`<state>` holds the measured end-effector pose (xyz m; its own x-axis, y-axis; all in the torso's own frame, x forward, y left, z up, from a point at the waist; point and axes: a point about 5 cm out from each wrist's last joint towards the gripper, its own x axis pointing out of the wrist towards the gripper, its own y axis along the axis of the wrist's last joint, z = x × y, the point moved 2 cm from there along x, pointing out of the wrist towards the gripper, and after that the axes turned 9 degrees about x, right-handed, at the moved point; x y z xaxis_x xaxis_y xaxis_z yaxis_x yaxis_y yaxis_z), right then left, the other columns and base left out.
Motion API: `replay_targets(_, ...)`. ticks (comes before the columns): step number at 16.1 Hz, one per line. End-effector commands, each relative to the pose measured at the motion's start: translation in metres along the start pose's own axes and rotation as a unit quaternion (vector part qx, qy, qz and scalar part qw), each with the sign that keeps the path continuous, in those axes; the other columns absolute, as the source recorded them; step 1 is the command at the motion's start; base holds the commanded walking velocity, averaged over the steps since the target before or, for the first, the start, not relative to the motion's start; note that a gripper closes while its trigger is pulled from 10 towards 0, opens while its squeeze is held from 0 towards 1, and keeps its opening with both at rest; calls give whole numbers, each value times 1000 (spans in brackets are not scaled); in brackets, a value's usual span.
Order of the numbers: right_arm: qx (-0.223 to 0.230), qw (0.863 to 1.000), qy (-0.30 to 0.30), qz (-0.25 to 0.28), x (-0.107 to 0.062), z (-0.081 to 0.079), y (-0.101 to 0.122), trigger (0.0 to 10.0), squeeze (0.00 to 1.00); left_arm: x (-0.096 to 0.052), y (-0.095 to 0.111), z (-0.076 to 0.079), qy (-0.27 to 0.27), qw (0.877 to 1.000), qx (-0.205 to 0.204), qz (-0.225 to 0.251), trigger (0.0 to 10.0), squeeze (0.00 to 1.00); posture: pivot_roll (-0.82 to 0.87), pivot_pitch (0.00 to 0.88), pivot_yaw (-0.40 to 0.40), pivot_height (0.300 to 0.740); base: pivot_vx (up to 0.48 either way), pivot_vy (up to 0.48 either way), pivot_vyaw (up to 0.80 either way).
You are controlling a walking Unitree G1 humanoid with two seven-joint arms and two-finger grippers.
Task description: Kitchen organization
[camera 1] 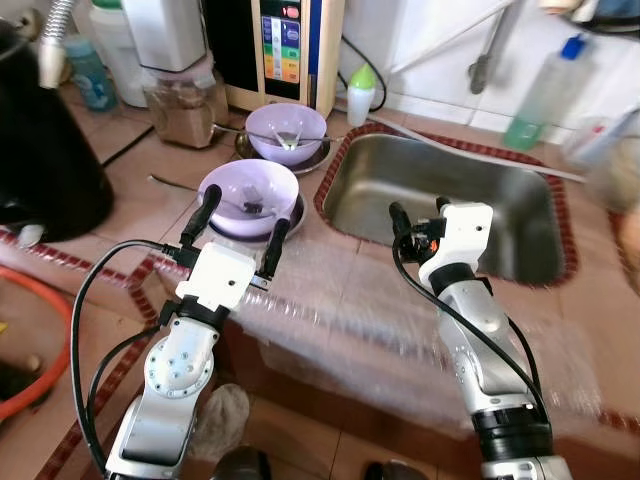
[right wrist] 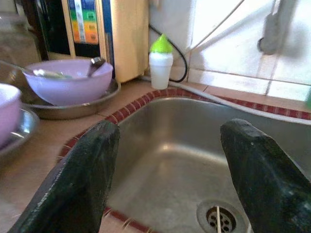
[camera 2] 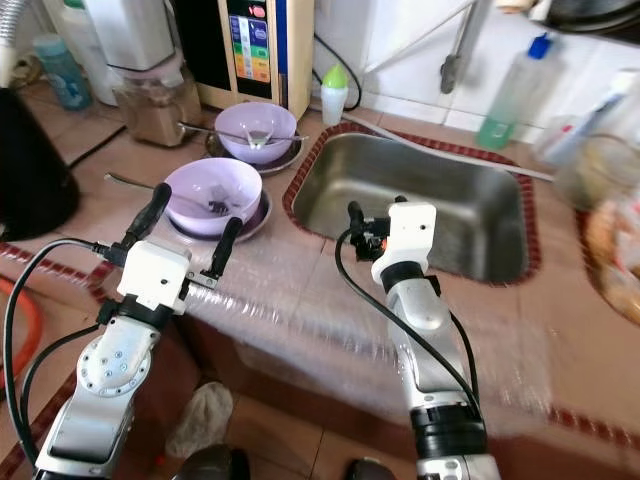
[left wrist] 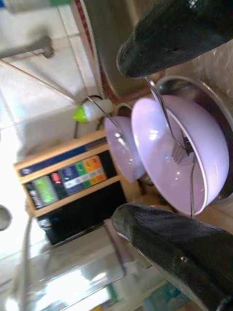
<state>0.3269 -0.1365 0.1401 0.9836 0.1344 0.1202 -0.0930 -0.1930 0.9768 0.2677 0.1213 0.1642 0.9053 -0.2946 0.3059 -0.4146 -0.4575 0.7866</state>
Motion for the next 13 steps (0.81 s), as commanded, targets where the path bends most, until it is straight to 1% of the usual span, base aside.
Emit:
replay_targets(1, 2, 1000, -3, 14, 1, 2, 10, 10000, 0, 1, 2, 1, 0, 1000, 3, 2, 10000, 0, 34, 0, -2, 740, 0, 0, 0)
replay_targets(5, -3, 1000, -10, 16, 3, 2, 11, 10000, 0, 7, 4, 2, -3, 1000, -3, 9, 10000, 0, 32, 0, 0, 740, 0, 0, 0)
replay_targets(6, -10, 1000, -13, 11, 4, 2, 11, 10000, 0, 8, 4, 3, -5, 1000, -6, 10, 10000, 0, 30, 0, 0, 740, 0, 0, 0)
replay_targets(7, -53, 998, -27, 7, 6, 4, 10, 10000, 0, 9, 5, 6, -18, 1000, -15, 12, 10000, 0, 28, 0, 0, 740, 0, 0, 0)
replay_targets(8, -60, 998, -31, 8, 6, 4, 11, 10000, 0, 9, 5, 7, -20, 1000, -16, 12, 10000, 0, 28, 0, 0, 740, 0, 0, 0)
replay_targets(9, -2, 999, -40, -1, 5, 5, 7, 10000, 0, 11, 7, 7, -18, 999, -22, 15, 10000, 0, 26, 0, -1, 740, 0, 0, 0)
replay_targets(11, -9, 999, -50, -5, 4, 7, 6, 10000, 0, 13, 7, 8, -22, 999, -26, 18, 10000, 0, 26, 0, -1, 740, 0, 0, 0)
replay_targets(12, -19, 999, -41, -9, 3, 5, 5, 10000, 0, 13, 7, 9, -29, 999, -33, 20, 10000, 0, 26, 0, -1, 740, 0, 0, 0)
replay_targets(13, -15, 999, -37, -8, 3, 3, 5, 10000, 0, 14, 8, 10, -31, 999, -35, 21, 10000, 0, 26, 0, -1, 740, 0, 0, 0)
